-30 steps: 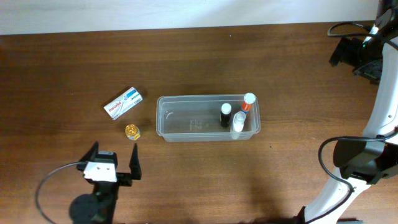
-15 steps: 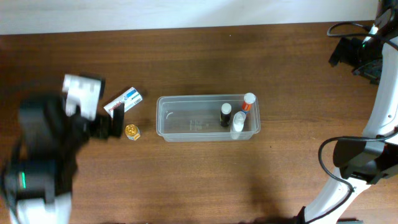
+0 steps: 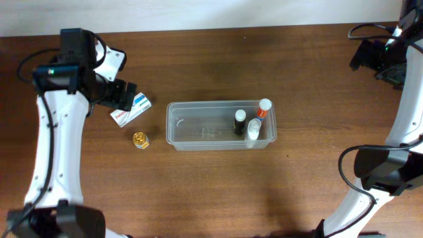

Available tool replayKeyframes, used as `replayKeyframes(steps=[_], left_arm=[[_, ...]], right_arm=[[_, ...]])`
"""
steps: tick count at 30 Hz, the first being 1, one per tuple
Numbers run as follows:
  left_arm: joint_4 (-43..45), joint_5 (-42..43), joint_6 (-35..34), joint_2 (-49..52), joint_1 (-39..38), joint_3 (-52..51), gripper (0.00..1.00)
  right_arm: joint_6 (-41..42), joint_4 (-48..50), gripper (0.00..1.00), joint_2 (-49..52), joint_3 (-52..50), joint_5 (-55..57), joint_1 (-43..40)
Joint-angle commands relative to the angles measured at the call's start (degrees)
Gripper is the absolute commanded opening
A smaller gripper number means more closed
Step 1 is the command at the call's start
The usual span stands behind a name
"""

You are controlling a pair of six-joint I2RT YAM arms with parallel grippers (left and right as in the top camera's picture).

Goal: Pack container
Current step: 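Move the left gripper over the Panadol box and lower it, then close the left gripper on the Panadol box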

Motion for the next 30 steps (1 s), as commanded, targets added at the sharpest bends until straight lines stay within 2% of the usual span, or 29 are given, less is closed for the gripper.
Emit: replayKeyframes(steps=[1, 8, 10, 25, 30], left_arm=[[0.59, -1.66, 8.33, 3.76, 0.28, 1.40, 0.99], [2.19, 1.53, 17.00, 13.38, 0.28, 1.40, 0.99], [2.51, 3.13, 18.64, 15.89, 0.33, 1.40, 0.96], [7.63, 5.07, 24.70, 26.77, 2.95, 1.40, 0.93], [9.29, 5.84, 24.79, 28.76, 2.97, 1.40, 0.93]], right_arm=[[-0.13, -0.31, 0.98, -1.73, 0.55, 0.66, -0.04], [-0.13, -0.28, 0.98, -1.73, 0.55, 0.68, -0.04], [-0.13, -0.28, 0.98, -1.73, 0.55, 0.68, -0.04], [-0.13, -0.31, 0.98, -1.73, 0.55, 0.68, -0.04], [-0.13, -0.31, 0.98, -1.73, 0.55, 0.68, -0.04]])
